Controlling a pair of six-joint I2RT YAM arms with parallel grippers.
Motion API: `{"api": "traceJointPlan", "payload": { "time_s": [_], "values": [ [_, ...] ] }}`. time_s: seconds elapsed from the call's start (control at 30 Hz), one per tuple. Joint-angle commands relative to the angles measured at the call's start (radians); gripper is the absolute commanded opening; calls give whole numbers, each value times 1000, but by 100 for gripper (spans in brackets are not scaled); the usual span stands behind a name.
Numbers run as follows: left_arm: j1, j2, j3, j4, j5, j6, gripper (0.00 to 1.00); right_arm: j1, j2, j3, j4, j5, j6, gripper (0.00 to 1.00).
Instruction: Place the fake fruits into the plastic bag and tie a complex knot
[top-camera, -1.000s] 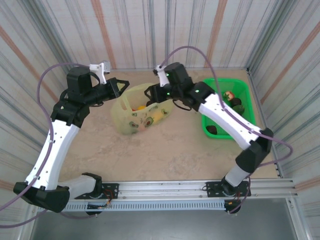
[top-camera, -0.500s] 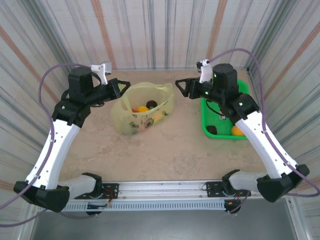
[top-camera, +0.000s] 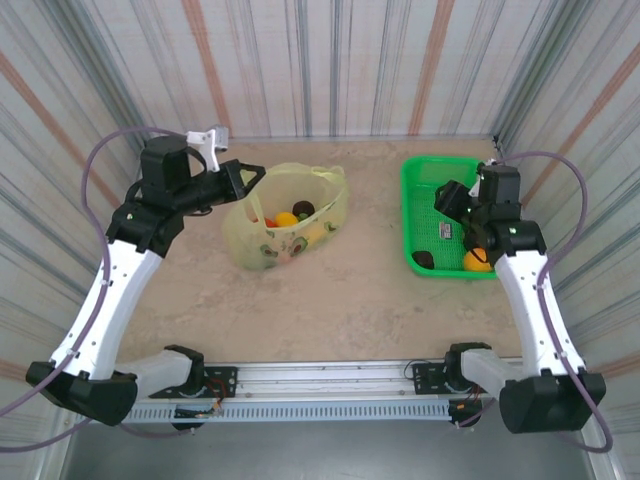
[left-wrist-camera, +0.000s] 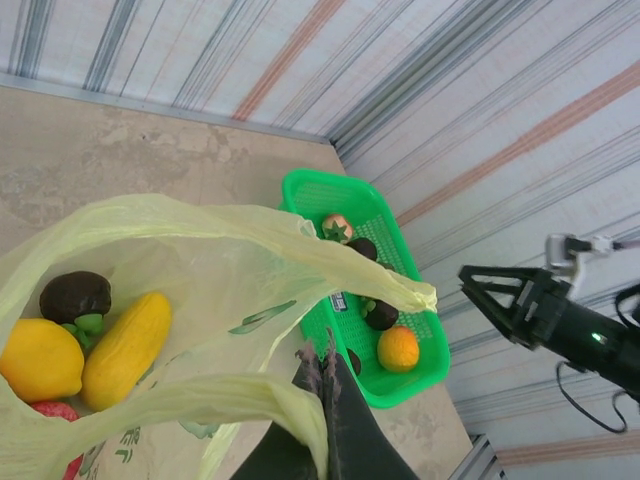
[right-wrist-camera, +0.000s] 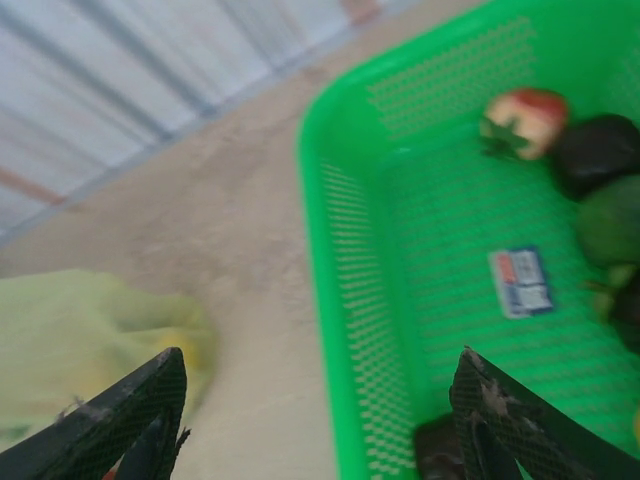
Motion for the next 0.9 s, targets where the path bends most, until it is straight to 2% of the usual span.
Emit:
{"api": "traceJointPlan", "payload": {
  "time_s": [0.0, 0.17, 0.3, 0.4, 0.6, 0.73, 0.87],
  "values": [
    [-10, -19, -24, 56, 26, 18, 0, -11, 116, 33, -106, 155, 4, 74],
    [-13, -11, -47, 95, 40, 0, 0, -26, 284, 101, -189, 255, -38, 78],
    [-14, -18, -68, 118, 44, -6, 0, -88, 351, 99, -224, 265, -63, 83],
    [-14, -21, -67, 115, 44, -1, 0, -96, 393, 125, -251, 289, -117, 85],
    [-17, -22, -81, 119, 45, -11, 0, -127, 473, 187, -350, 230, -151, 85],
    [-19, -20, -80, 122, 53, -15, 0, -140, 536, 214, -406, 266, -186, 86],
    [-26, -21, -75, 116, 55, -11, 0, -176, 564, 204, -385, 240, -201, 88]
  ]
}}
